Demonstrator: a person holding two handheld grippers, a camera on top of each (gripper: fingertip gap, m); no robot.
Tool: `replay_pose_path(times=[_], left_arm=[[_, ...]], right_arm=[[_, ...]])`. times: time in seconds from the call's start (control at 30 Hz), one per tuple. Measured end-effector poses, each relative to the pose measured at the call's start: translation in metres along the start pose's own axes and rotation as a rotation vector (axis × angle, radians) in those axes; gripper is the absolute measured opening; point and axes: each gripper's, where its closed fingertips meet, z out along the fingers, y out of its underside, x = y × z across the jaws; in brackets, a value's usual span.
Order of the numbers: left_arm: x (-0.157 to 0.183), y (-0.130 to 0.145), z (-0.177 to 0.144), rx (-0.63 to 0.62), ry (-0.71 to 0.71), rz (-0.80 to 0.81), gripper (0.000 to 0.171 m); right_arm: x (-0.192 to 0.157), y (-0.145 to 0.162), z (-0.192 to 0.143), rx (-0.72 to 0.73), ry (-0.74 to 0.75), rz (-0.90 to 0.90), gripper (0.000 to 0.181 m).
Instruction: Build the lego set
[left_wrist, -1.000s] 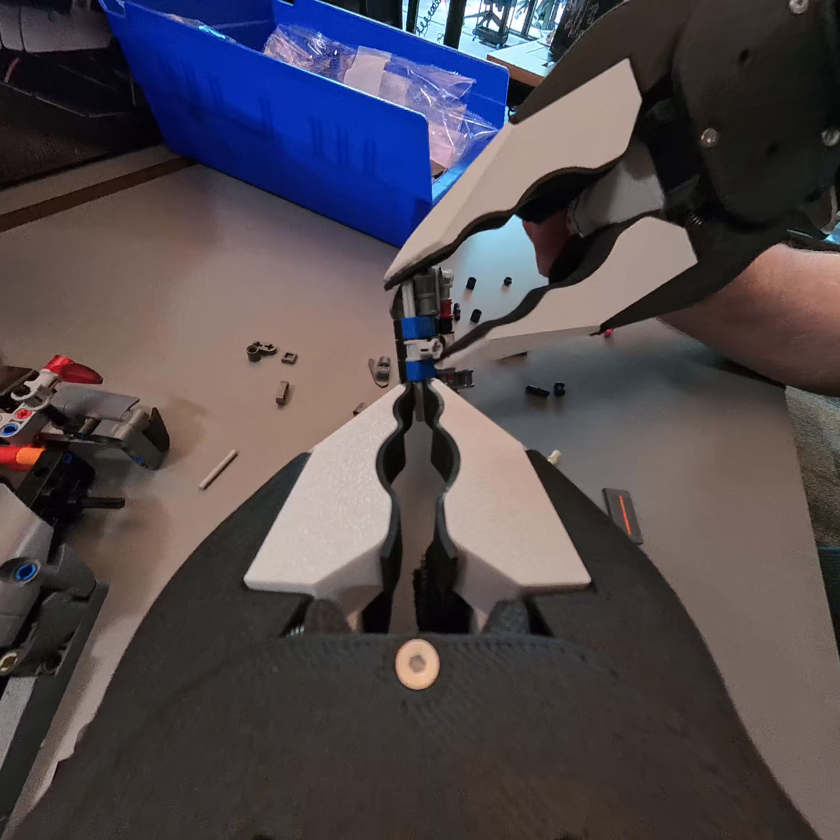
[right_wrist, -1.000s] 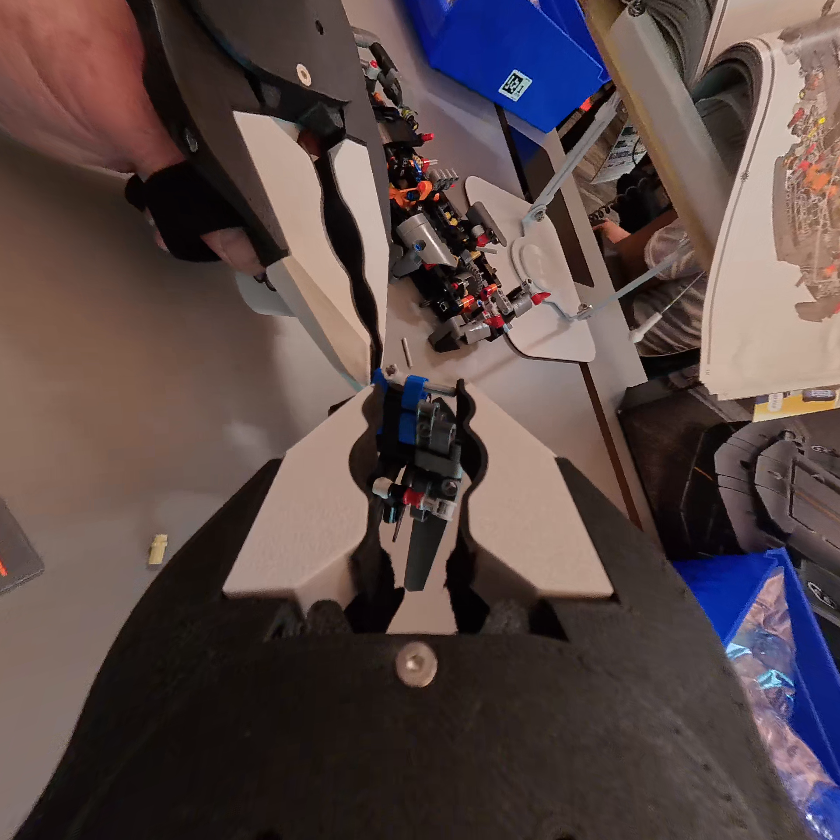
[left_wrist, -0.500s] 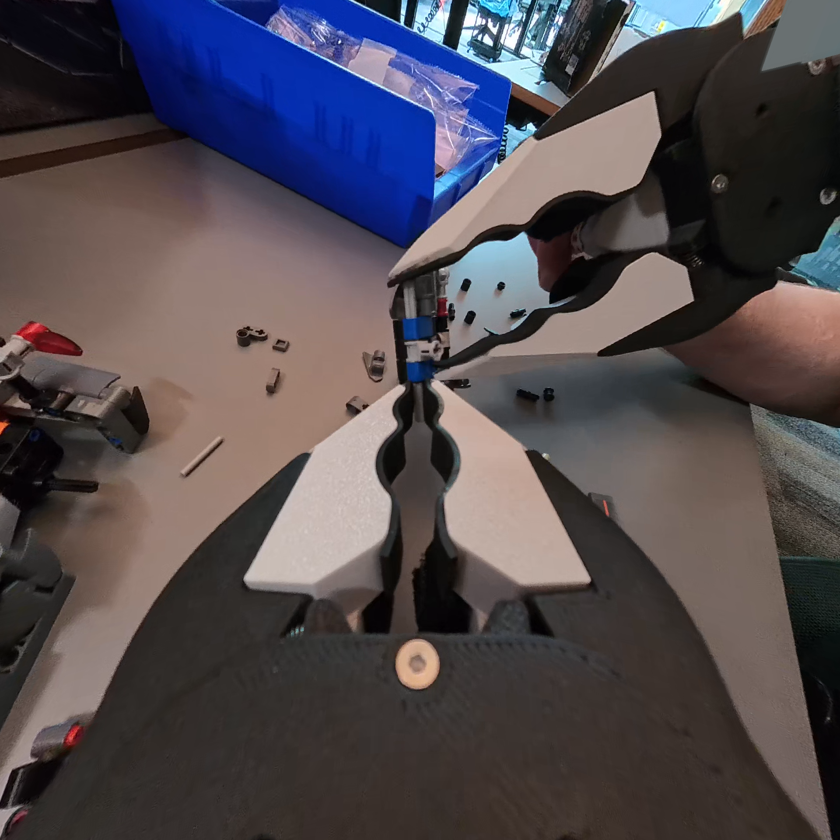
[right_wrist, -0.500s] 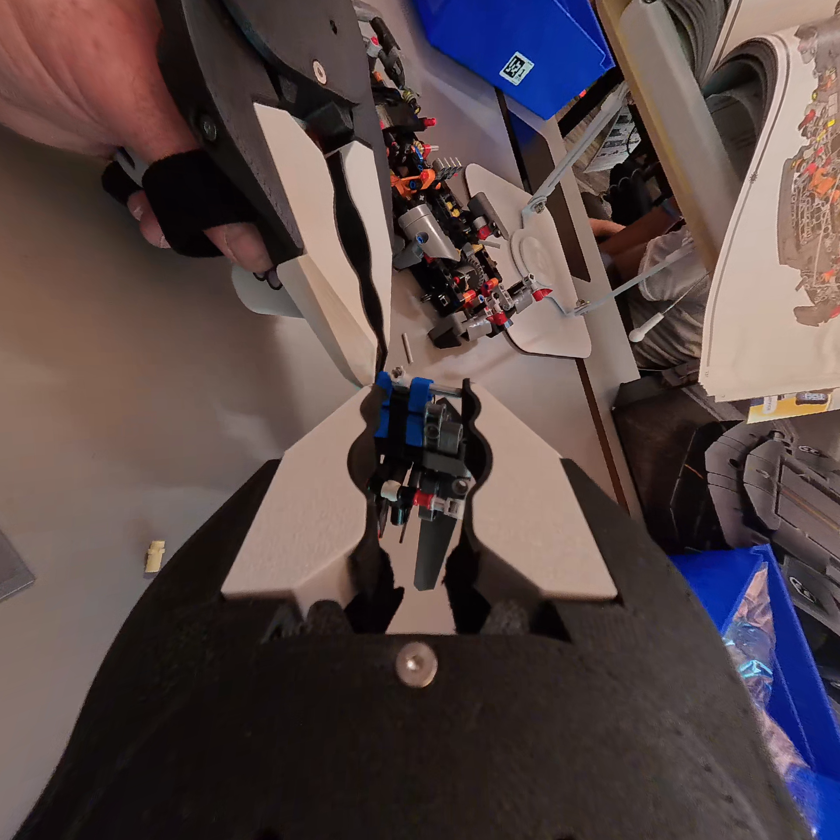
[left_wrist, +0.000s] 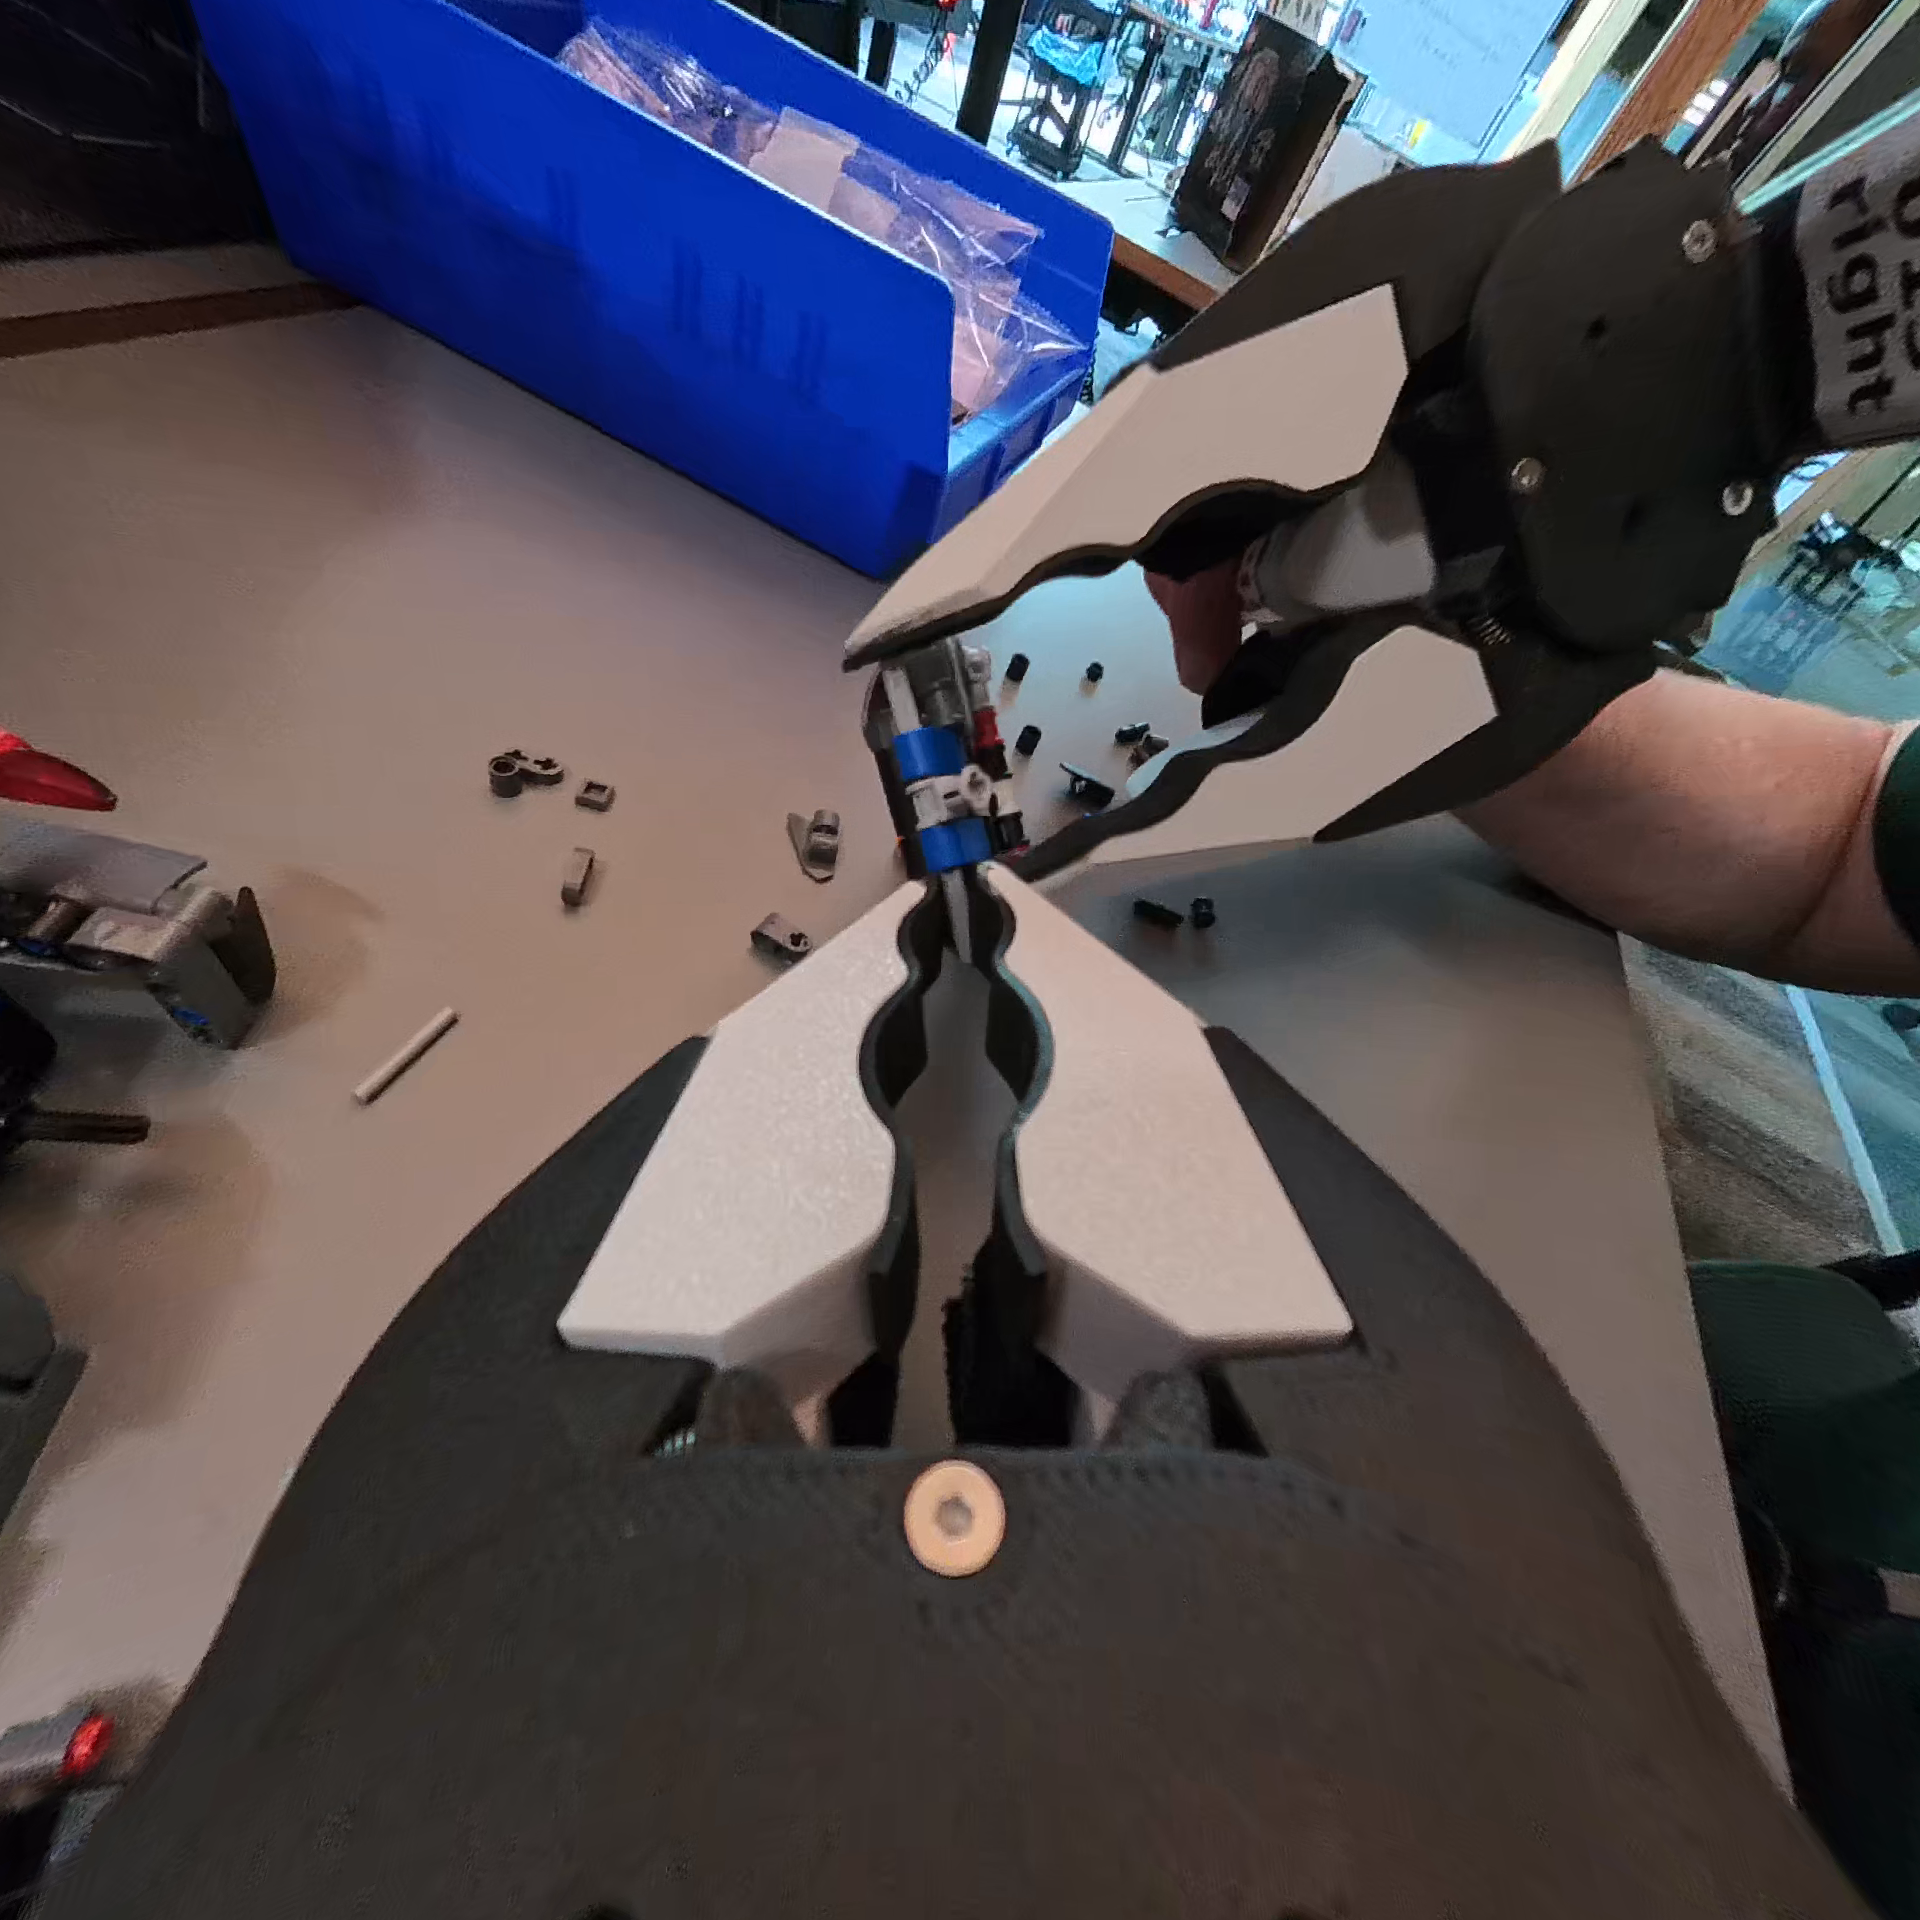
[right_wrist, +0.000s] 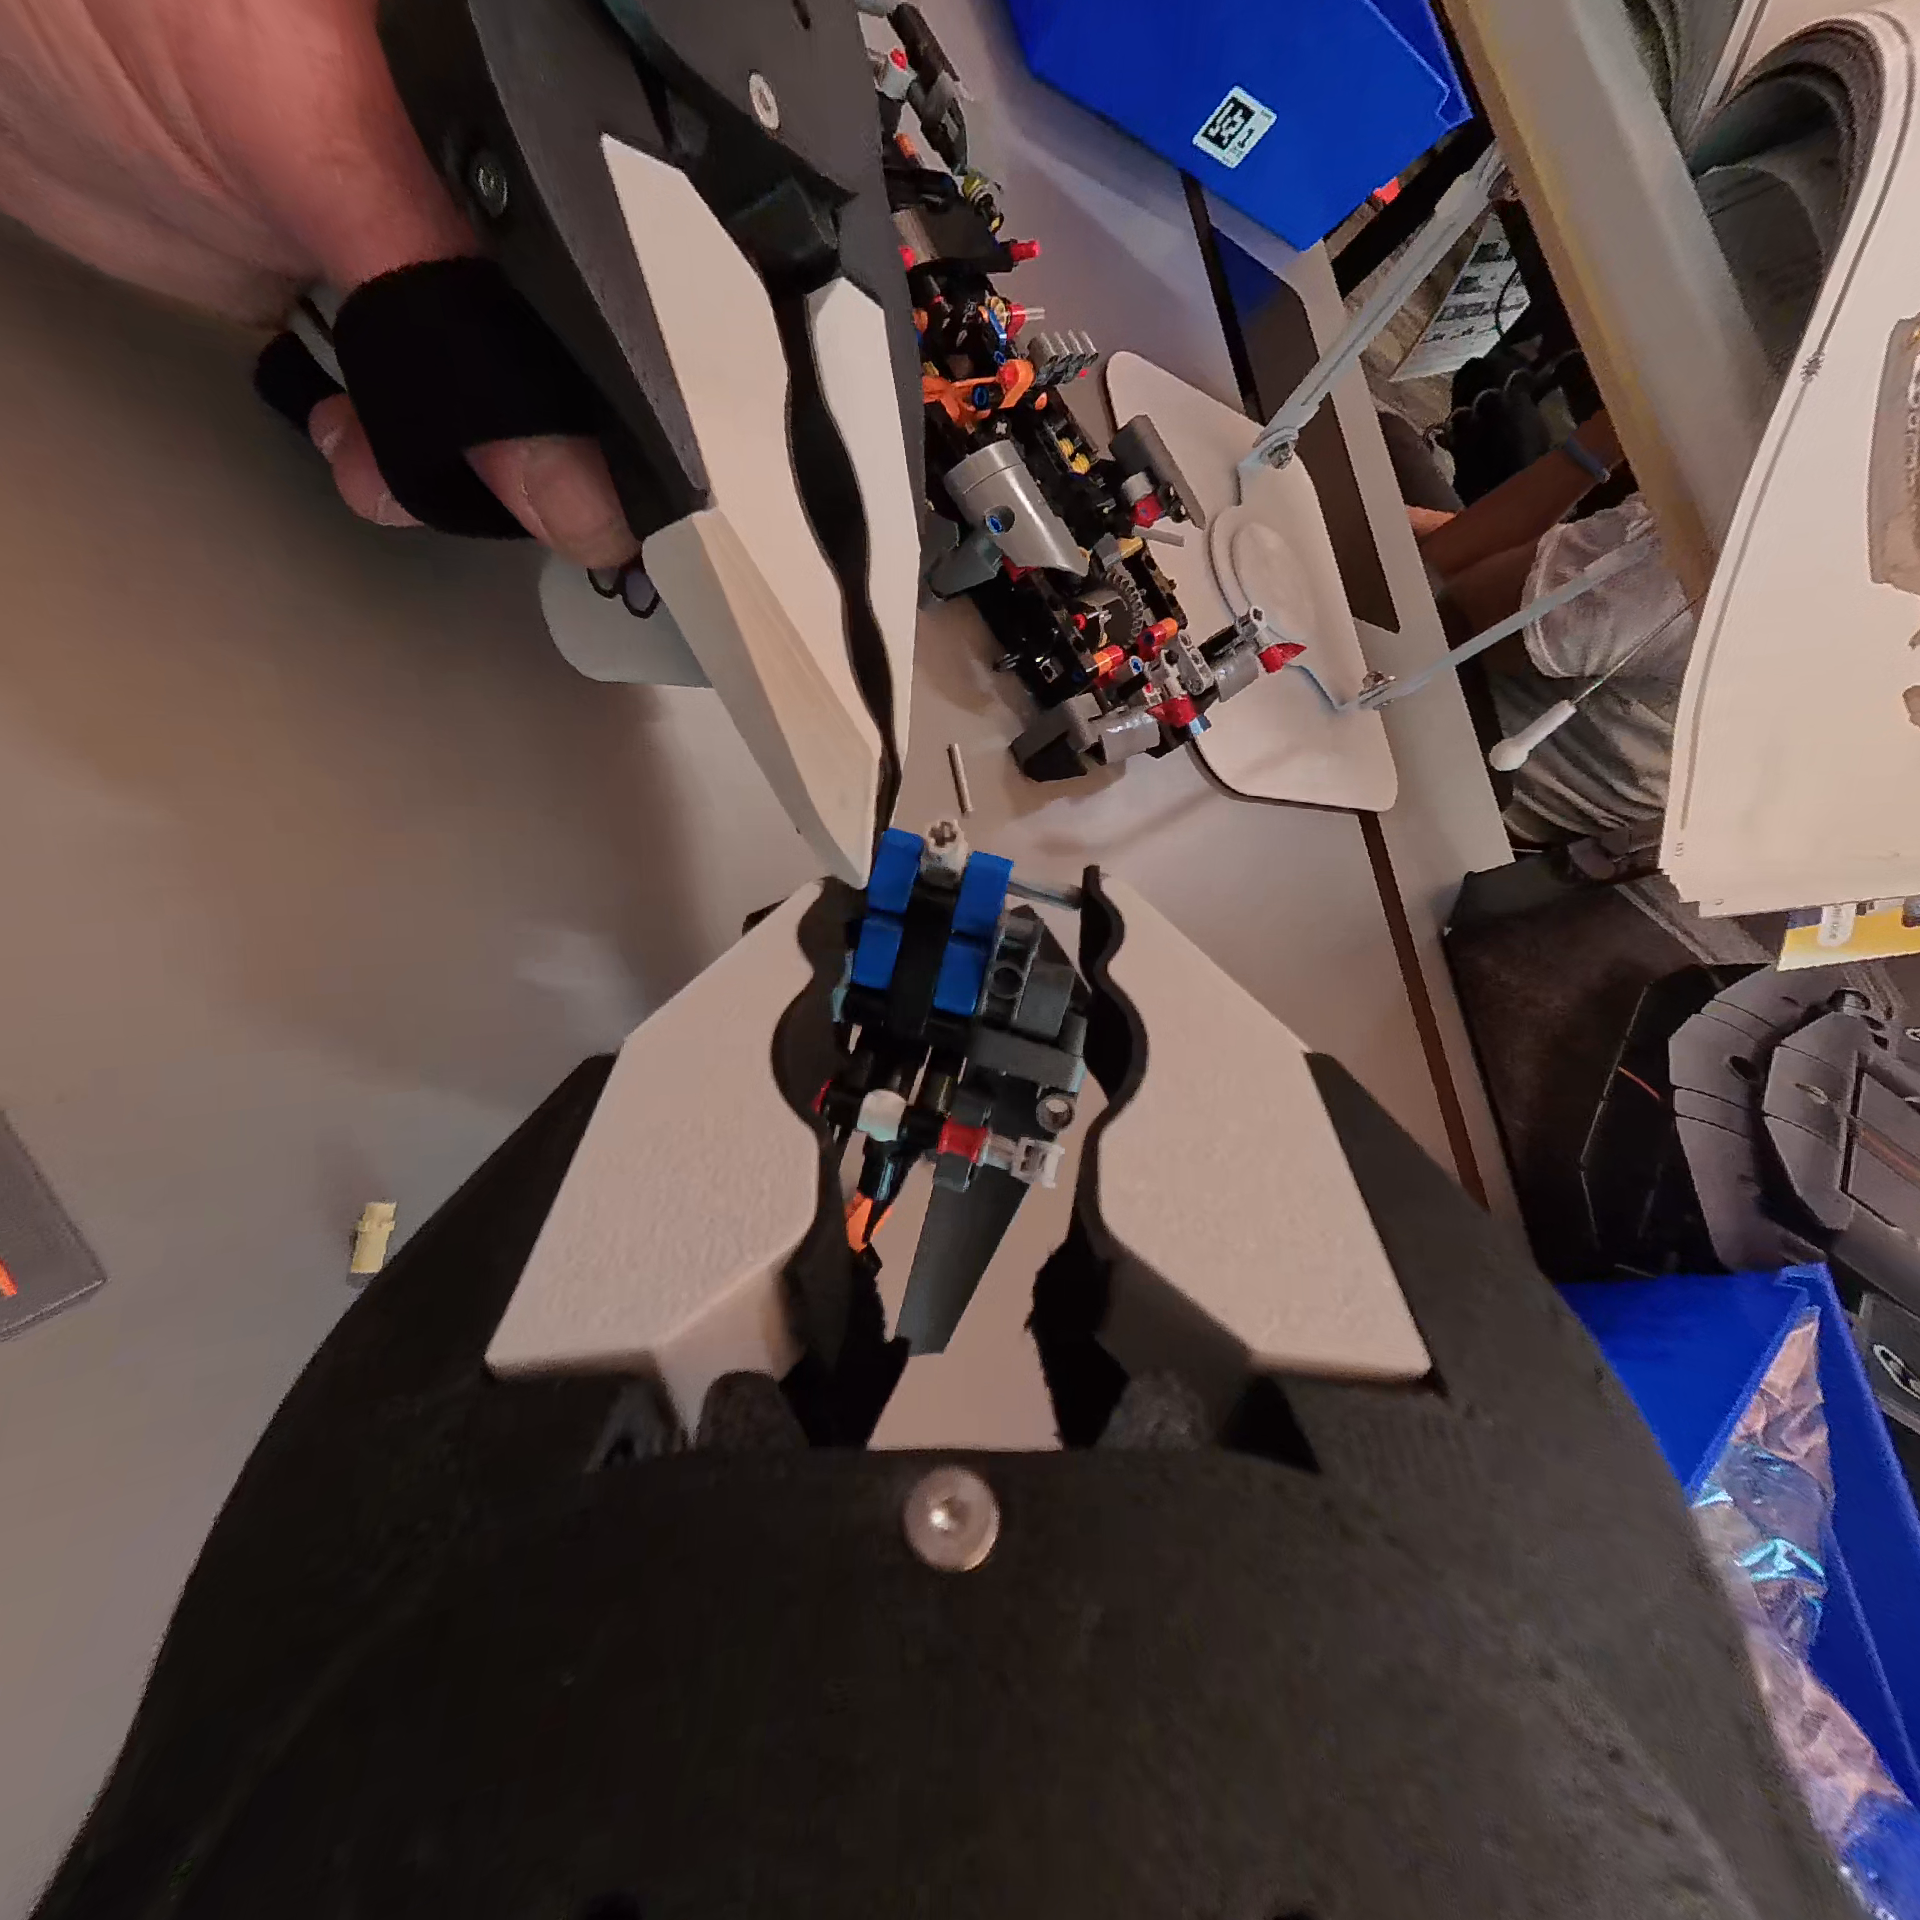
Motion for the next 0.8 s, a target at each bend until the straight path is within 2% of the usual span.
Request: replay_pose_path(times=[0.23, 0.67, 0.8], left_arm=[[0.007, -0.001, -0.003, -0.027, 0.020, 0.100, 0.003], [0.015, 0.005, -0.006, -0.061, 0.094, 0.116, 0.004], [0.013, 0.008, -0.004, -0.080, 0.079, 0.118, 0.004]], right_arm=[[-0.003, -0.003, -0.006, 0.055, -0.085, 0.066, 0.042], [-0.009, -0.004, -0.008, 0.072, -0.147, 0.082, 0.038], [-0.011, -0.001, -0.004, 0.035, -0.136, 0.076, 0.038]])
